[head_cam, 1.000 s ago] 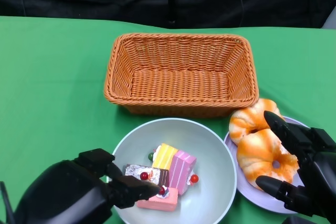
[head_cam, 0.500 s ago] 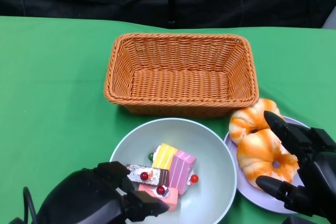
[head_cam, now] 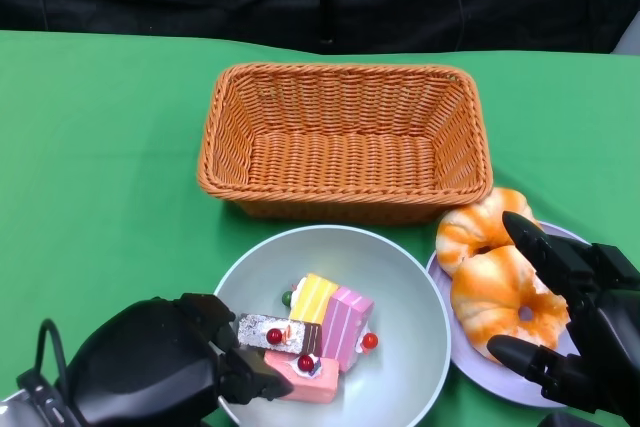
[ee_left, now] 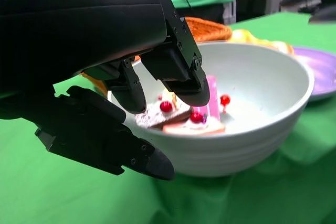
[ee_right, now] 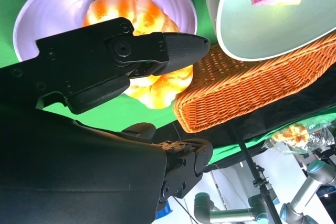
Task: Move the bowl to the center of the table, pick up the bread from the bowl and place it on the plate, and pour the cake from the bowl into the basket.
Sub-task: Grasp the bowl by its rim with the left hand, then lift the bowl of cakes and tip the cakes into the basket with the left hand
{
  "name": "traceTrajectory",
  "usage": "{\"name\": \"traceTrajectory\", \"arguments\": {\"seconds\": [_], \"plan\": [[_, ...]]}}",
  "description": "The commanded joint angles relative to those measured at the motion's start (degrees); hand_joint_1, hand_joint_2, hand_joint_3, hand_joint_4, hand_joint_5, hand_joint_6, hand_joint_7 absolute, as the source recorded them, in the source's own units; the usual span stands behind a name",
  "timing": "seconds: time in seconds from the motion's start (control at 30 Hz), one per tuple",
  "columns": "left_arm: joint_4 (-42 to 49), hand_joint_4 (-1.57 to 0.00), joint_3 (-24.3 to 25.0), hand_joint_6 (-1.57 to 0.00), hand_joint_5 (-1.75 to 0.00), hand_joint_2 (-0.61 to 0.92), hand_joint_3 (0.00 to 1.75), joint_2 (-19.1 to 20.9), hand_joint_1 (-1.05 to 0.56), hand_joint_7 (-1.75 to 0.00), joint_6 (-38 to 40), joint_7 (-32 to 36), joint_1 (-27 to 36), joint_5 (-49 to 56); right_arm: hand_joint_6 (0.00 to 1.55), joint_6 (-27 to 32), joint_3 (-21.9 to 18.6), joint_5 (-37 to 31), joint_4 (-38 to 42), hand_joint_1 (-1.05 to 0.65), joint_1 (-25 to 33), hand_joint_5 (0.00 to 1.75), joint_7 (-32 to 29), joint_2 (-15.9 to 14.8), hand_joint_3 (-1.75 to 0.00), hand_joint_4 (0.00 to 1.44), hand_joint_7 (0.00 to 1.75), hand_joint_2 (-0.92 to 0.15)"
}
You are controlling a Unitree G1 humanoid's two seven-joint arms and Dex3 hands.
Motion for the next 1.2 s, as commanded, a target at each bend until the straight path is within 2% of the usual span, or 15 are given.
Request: {"name": "traceTrajectory", "arguments": {"seconds": [0.03, 0.2, 0.33, 0.43, 0.53, 0.57, 0.6, 0.63, 0.67, 0.73, 0.8, 0.87, 1.2], "plan": [[4.17, -0.63, -1.72, -0.84, -0.60, 0.75, 0.00, 1.52, -0.41, -0.02, -2.43, 3.77, -2.30, 3.64, 0.19, 0.31, -0.54, 0.51, -0.64, -0.60, 0.27, 0.52, 0.19, -0.55, -0.36, 0.00, 0.00, -0.92], [11.54, -0.69, -5.15, -0.88, -0.60, 0.73, 0.00, 2.62, -0.37, -0.03, -6.21, 9.48, -6.47, 8.31, 0.19, -0.03, -0.52, 0.54, -0.61, -0.60, 0.49, 0.51, 0.02, -0.59, -0.36, 0.00, 0.00, -0.92], [20.23, -0.92, -9.30, -1.04, -0.55, 0.74, 0.01, 3.13, -0.35, -0.05, -11.88, 23.08, -12.07, 15.17, 0.19, -0.08, -0.58, 0.58, -0.75, -0.60, 0.73, 0.51, 0.08, -0.65, -0.36, 0.00, 0.00, -0.92], [25.54, -0.92, -13.40, -1.19, -0.88, 0.78, 0.00, 3.57, -0.38, -0.03, -13.19, 34.46, -16.57, 21.87, 0.19, -0.30, -0.68, 0.67, -0.59, -0.60, 0.76, 0.51, 0.06, -0.81, -0.36, 0.00, 0.00, -0.92], [30.16, -0.94, -18.31, -1.36, -1.31, 0.76, 0.00, 3.78, -0.40, -0.06, -11.41, 48.05, -20.82, 29.16, 0.19, -0.40, -0.73, 0.85, -0.75, -0.60, 0.86, 0.51, 0.23, -0.88, -0.36, 0.00, 0.00, -0.92], [31.73, -0.94, -19.82, -1.38, -1.39, 0.76, 0.00, 3.61, -0.40, -0.07, -10.66, 52.27, -22.01, 30.88, 0.19, -0.42, -0.75, 0.87, -0.79, -0.60, 0.92, 0.51, 0.20, -0.87, -0.36, 0.00, 0.00, -0.92], [32.97, -0.94, -21.07, -1.37, -1.59, 0.79, 0.01, 3.54, -0.38, -0.26, -10.05, 55.23, -22.92, 31.94, 0.19, -0.44, -0.76, 0.88, -0.81, -0.60, 0.96, 0.50, 0.16, -0.85, -0.36, 0.00, 0.00, -0.92], [33.93, -0.93, -22.16, -1.25, -1.67, 0.80, 0.00, 3.44, -0.38, -0.56, -9.19, 58.26, -23.68, 32.88, 0.19, -0.51, -0.77, 0.86, -0.79, -0.60, 0.98, 0.50, 0.07, -0.86, -0.36, 0.00, 0.00, -0.92], [34.73, -0.97, -23.14, -1.09, -1.71, 0.81, 0.00, 3.41, -0.37, -0.98, -8.45, 60.59, -24.32, 33.54, 0.19, -0.57, -0.77, 0.85, -0.77, -0.60, 0.99, 0.50, 0.01, -0.86, -0.36, 0.00, 0.00, -0.92], [34.53, -1.00, -24.25, -0.98, -1.74, 0.83, 0.01, 4.10, -0.36, -1.26, -7.70, 63.03, -25.02, 33.70, 0.19, -0.52, -0.78, 0.77, -0.90, -0.60, 1.07, 0.50, -0.01, -0.81, -0.36, 0.00, 0.00, -0.92], [34.01, -1.01, -24.74, -0.94, -1.74, 0.83, 0.01, 5.05, -0.34, -1.34, -8.08, 63.82, -25.31, 32.59, 0.19, -0.39, -0.74, 0.58, -0.98, -0.60, 1.06, 0.50, 0.00, -0.79, -0.36, 0.00, 0.00, -0.92], [33.67, -1.01, -24.96, -0.94, -1.75, 0.83, 0.00, 6.04, -0.33, -1.34, -9.17, 63.68, -25.47, 31.23, 0.19, -0.18, -0.70, 0.50, -1.12, -0.60, 1.06, 0.50, 0.17, -0.76, -0.36, 0.00, 0.00, -0.92], [27.46, -1.03, -21.66, -0.92, -1.75, 0.80, 0.01, 11.91, -0.30, -1.60, -12.30, 60.35, -22.73, 23.86, 0.18, 0.13, -0.83, 1.11, -1.25, -0.60, 1.05, 0.50, 0.50, -0.59, -0.36, 0.00, 0.00, -0.92]]}}
